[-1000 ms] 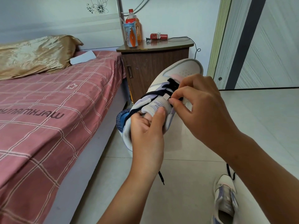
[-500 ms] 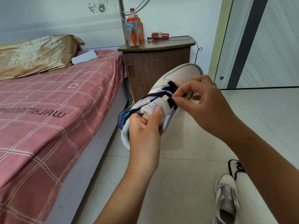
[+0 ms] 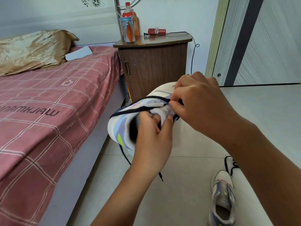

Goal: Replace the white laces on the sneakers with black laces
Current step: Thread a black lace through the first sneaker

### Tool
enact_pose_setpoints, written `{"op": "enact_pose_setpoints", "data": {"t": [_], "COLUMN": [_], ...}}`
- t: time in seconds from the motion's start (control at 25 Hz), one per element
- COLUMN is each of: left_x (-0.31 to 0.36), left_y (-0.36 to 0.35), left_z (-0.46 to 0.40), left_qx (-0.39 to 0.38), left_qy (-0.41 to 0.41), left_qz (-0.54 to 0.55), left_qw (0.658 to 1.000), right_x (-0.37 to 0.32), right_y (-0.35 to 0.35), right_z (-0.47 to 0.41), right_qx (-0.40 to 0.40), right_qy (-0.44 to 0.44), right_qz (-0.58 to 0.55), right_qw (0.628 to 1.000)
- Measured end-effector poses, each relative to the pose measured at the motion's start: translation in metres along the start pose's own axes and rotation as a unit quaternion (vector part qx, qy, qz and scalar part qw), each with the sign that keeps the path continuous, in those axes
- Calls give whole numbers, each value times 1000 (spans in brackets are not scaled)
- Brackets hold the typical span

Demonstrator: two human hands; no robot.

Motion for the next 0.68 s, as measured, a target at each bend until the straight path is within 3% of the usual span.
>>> {"op": "enact_pose_setpoints", "data": {"t": [0.08,0.12,0.2,0.24,0.4,0.68], "left_x": [0,-3,-7,-8,-7,-1], "left_y": [0,3,8,10,22,32], "left_z": [0,-2,-7,-8,-13,-17], "left_qx": [1,9,0,-23,-73,-111], "left_qy": [6,18,38,47,89,94], "left_qz": [-10,-2,17,20,31,12], "left_qw": [1000,1000,999,998,993,989], "right_x": [4,10,24,30,36,25], "right_y": [-12,-16,-25,-28,-42,-17], "right_z": [0,-2,-6,-6,-5,3], "right_qx": [-44,-83,-157,-162,-125,-223], "right_qy": [-21,-62,-158,-187,-167,-132], "right_qz": [-30,-123,-326,-364,-218,-344], "right_qw": [998,987,919,898,954,902]}}
Point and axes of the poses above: each hand's wrist, its own z-axis away from the middle knuckle, its own y-axis out of the back of the hand, x = y × z, the point moved 5 cm from there along -z, towards the middle knuckle, and after that the axes turned 12 degrees about -y, right-handed, at the moved point
